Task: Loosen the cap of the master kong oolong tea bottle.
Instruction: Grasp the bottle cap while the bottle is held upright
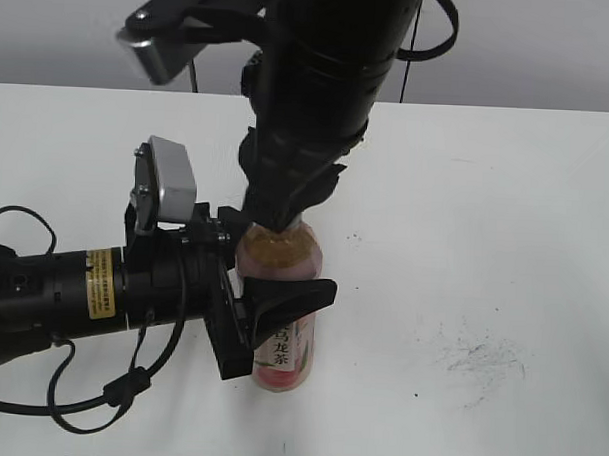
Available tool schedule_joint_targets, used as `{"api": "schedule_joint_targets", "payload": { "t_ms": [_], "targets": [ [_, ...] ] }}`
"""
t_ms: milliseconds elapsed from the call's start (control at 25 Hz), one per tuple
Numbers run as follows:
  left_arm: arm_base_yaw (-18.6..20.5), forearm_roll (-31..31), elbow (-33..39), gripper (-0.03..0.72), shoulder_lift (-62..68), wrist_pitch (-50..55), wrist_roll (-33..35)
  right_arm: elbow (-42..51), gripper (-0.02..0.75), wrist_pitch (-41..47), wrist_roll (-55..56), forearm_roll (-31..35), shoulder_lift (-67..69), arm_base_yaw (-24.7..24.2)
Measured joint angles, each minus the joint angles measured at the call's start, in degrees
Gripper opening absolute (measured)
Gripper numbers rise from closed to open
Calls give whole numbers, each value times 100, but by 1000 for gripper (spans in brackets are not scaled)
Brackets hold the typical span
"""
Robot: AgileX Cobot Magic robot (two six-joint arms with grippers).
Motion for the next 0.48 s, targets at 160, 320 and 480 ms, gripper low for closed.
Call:
{"api": "schedule_joint_targets", "payload": {
  "t_ms": [160, 320, 480],
  "targets": [
    [0, 12, 0, 445, 0, 0, 11, 0, 272, 0, -1526, 0, 0, -6],
    [0, 27, 0, 445, 0, 0, 17, 0, 272, 0, -2821, 0, -6, -10],
    [0, 29, 0, 445, 0, -2, 28, -5, 272, 0, -4325, 0, -11, -10]
  ]
}}
